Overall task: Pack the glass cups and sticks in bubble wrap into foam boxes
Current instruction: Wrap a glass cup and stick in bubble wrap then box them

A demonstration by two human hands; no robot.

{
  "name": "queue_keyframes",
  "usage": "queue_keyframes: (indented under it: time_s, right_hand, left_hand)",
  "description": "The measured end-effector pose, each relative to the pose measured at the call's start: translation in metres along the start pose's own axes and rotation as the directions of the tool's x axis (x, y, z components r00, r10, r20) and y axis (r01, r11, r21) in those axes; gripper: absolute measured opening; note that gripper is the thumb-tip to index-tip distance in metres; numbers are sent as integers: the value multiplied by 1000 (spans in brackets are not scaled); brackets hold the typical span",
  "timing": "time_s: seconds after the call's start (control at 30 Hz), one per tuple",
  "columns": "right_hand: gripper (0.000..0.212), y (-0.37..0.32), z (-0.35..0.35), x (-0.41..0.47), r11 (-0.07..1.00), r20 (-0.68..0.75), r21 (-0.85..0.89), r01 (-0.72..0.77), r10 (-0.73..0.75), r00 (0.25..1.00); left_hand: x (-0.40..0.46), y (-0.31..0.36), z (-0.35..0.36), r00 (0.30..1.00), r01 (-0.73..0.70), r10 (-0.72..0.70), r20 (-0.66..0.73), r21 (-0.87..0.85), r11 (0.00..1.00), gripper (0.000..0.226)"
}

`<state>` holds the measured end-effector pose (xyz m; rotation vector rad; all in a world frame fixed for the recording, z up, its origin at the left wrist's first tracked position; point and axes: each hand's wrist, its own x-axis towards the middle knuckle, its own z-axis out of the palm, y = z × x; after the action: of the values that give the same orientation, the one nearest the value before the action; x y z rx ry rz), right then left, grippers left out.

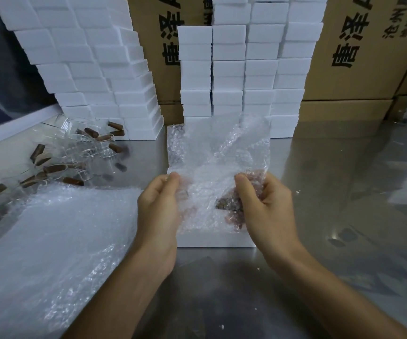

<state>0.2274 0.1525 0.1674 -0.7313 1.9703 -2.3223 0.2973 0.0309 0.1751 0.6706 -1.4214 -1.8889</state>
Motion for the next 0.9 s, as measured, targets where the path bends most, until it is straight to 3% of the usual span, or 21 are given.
queue_keyframes:
  time_s: [0.1,0.2,0.27,0.33,0.4,0.43,0.5,0.63,0.9]
  right_hand:
    - [16,-1,0,-1,1000,18,15,-18,18,1000]
    - [5,2,-2,-1,996,-20,-82,25,-27,999]
    - [17,5,-4,0,978,-65,-172,116,-129,990]
    - [33,4,-8,2,880,-52,-331,339,-376,925]
    - [44,5,-12,3,676,95,-492,548,-584,806]
    - [47,7,-13,4,600,168,-537,592,-612,773]
    - [51,8,-13,3,564,260,-574,593,-561,785]
    - [52,15,-13,0,713,326,-519,471,-344,881]
    - [47,13,-9,1,958,258,-238,160,-96,961]
  left_hand:
    - [1,3,-1,1000,-6,7,18,-34,999,23]
    - [1,4,-2,999,-19,20,29,-45,999,23]
    - [2,5,-3,999,-24,25,31,-47,999,23]
    - [2,6,-4,999,-31,33,33,-43,999,23]
    - [1,7,-4,998,-38,40,41,-35,999,24]
    - [1,7,-4,998,-40,42,48,-34,999,25]
    - [1,7,-4,997,-40,42,57,-44,998,26]
    - [0,8,-4,996,-28,36,84,-98,995,24]
    - [0,9,-3,992,-31,51,113,-170,985,22]
